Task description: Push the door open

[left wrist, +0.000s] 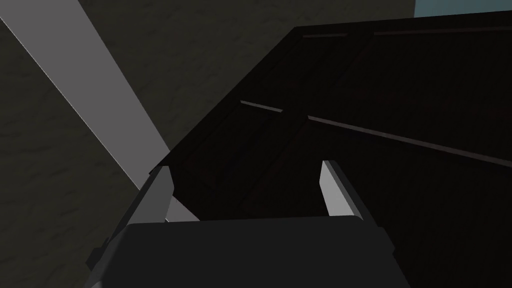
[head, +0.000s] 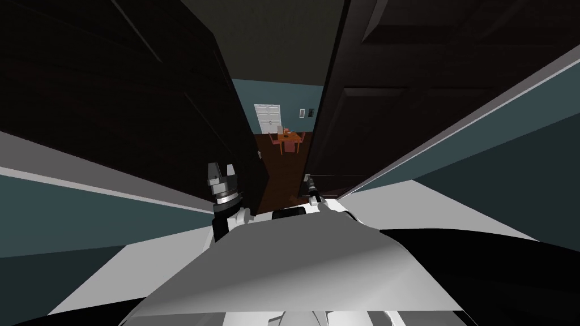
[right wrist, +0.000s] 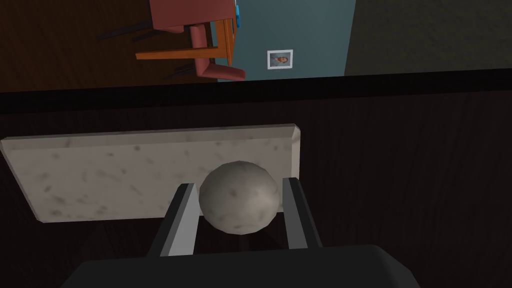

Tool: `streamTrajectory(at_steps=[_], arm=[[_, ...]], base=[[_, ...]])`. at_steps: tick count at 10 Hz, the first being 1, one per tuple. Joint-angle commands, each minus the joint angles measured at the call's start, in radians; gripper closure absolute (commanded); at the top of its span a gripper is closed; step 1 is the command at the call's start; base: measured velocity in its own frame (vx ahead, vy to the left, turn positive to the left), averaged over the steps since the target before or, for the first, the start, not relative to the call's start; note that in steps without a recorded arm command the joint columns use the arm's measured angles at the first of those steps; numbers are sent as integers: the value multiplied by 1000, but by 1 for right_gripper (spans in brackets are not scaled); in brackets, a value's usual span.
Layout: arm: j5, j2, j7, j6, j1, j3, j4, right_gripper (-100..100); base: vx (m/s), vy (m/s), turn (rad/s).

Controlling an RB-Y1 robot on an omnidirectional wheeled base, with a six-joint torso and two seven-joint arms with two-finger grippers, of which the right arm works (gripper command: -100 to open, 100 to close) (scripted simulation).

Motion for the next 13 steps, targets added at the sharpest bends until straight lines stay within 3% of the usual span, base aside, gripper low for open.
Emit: streamTrajectory(at_steps=[1, 4, 5, 13], arm=[[-13, -12, 7, -13, -2, -25, 11, 100], [-18, -14, 10, -13, -2, -35, 12, 100], [-30, -19, 18, -14, -2, -56, 15, 100], [-61, -31, 38, -14, 0, -113, 23, 100]], base=[[202, 32, -29], [120, 37, -29], [125, 57, -54], [157, 54, -47]])
